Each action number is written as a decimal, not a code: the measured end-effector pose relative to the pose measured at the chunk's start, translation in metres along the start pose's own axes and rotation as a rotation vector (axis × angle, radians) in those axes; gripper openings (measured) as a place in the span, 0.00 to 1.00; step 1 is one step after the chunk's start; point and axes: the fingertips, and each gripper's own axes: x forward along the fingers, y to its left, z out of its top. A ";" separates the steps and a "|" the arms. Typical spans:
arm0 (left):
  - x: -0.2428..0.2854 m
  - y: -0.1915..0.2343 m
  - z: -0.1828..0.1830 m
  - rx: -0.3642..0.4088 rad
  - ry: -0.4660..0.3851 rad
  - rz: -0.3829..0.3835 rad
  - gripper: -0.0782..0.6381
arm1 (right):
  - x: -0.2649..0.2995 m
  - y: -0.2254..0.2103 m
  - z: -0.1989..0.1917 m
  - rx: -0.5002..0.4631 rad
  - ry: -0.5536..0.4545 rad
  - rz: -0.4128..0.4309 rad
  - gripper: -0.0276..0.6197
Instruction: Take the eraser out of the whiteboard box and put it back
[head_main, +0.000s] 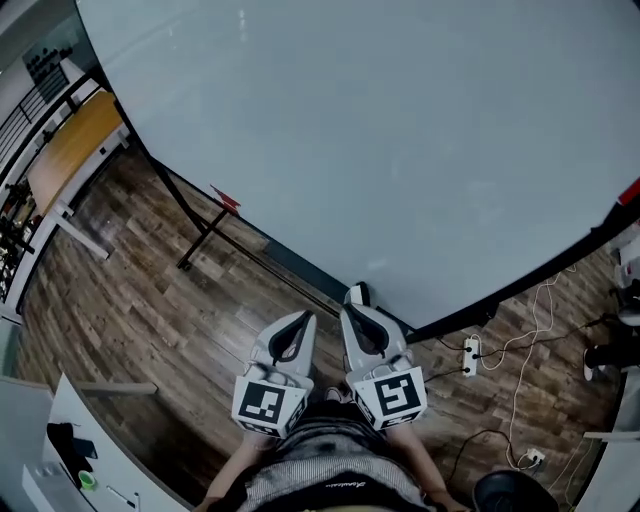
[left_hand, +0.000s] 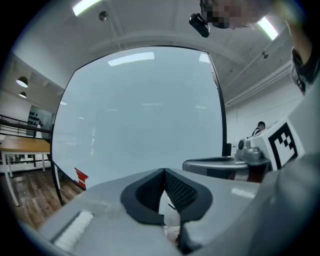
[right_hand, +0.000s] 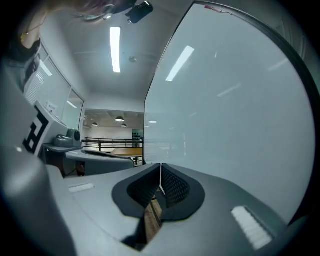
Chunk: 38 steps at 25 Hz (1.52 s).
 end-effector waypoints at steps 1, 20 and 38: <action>0.007 0.003 0.003 0.007 0.001 -0.025 0.11 | 0.004 -0.005 0.001 0.002 -0.002 -0.024 0.05; 0.096 0.039 0.013 0.034 0.024 -0.447 0.11 | 0.058 -0.058 -0.005 0.036 0.028 -0.425 0.05; 0.110 0.011 -0.002 0.057 0.052 -0.753 0.11 | 0.023 -0.072 -0.027 0.084 0.020 -0.708 0.05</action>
